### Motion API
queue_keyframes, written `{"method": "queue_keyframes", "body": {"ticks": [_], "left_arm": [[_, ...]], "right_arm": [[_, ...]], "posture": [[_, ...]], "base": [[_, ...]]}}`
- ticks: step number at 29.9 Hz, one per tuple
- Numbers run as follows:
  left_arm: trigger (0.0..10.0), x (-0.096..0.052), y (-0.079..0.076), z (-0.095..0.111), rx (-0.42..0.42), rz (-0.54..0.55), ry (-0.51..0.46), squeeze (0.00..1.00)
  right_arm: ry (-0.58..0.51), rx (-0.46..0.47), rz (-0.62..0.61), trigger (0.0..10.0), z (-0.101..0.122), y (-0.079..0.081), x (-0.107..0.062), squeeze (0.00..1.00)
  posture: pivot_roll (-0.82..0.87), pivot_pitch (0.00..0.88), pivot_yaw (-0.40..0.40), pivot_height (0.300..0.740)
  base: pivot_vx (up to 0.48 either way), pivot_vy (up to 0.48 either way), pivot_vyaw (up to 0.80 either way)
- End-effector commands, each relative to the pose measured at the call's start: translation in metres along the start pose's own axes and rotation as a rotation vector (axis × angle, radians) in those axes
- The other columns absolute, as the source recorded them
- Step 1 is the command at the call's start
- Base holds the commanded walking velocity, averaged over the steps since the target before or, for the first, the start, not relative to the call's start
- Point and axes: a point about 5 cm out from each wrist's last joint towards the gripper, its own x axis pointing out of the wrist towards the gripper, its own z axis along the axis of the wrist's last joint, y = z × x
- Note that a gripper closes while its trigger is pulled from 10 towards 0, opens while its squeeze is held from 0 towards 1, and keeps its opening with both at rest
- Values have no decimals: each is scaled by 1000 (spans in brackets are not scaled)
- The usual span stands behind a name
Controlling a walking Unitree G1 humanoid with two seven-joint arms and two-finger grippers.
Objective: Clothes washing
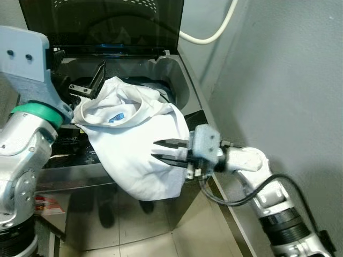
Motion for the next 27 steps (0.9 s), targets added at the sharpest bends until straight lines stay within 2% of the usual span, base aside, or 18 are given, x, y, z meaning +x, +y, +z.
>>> {"method": "queue_keyframes", "body": {"ticks": [1, 5, 12, 13, 16, 18, 21, 23, 27], "left_arm": [[10000, 1, -1, 0, 10, 5, -6, 0], [10000, 1, -1, -2, 12, 11, -2, 0], [10000, 1, 1, -5, 12, 22, 9, 0], [10000, 2, 1, -6, 11, 22, 9, 0], [10000, 2, 0, -7, 10, 21, 9, 0], [10000, 3, -1, -8, 7, 23, 7, 0], [10000, 3, -1, -8, 7, 24, 7, 0], [10000, 3, -1, -8, 7, 28, 6, 0], [10000, 3, -1, -8, 7, 31, 5, 0]], "right_arm": [[26, -15, -10, 10000, -5, 5, -1, 1000], [41, -40, -3, 10000, -4, 10, -1, 1000], [-5, -42, 85, 10000, 3, 22, -5, 1000], [-9, -54, 106, 10000, 4, 26, -3, 0], [-9, -70, 118, 10000, 3, 31, 0, 0], [-4, -158, 72, 10000, -3, 39, 10, 0], [1, -186, 48, 10000, -6, 41, 14, 0], [22, -234, 22, 10000, -14, 50, 19, 0], [54, -244, 20, 10000, -21, 57, 23, 0]], "posture": [[209, 121, -46, 724], [210, 123, -50, 724], [201, 123, -52, 724], [201, 123, -52, 724], [195, 118, -56, 724], [198, 117, -57, 724], [198, 117, -57, 724], [202, 114, -60, 724], [202, 113, -60, 724]], "base": [[0, 0, 0], [0, 0, 0], [0, 0, 0], [0, 0, 0], [0, 0, 0], [0, 0, 0], [0, 0, 0], [0, 0, 0], [0, 0, 0]]}}
